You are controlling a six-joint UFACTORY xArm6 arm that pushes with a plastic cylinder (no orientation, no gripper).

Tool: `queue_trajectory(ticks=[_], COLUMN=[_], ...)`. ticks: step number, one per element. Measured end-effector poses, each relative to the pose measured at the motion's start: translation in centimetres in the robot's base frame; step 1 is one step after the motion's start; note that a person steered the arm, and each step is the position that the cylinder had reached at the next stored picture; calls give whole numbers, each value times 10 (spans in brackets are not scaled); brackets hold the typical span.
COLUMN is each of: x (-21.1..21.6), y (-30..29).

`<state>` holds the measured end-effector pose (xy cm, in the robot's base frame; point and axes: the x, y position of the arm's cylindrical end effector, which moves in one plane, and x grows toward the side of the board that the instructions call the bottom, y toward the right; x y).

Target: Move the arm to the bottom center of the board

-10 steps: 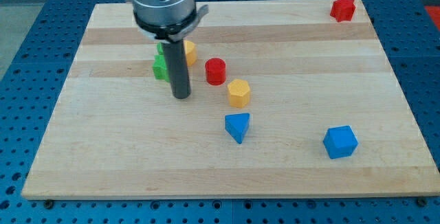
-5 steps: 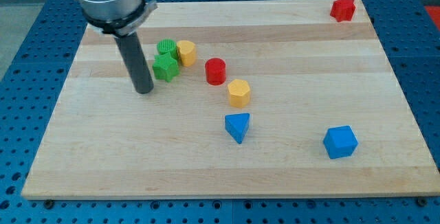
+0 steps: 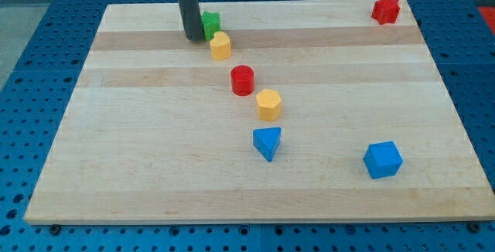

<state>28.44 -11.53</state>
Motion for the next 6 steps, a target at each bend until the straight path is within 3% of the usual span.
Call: queue_trajectory(ticks=[2,5,6], x=[21,173,229], y=[-9,-20,0])
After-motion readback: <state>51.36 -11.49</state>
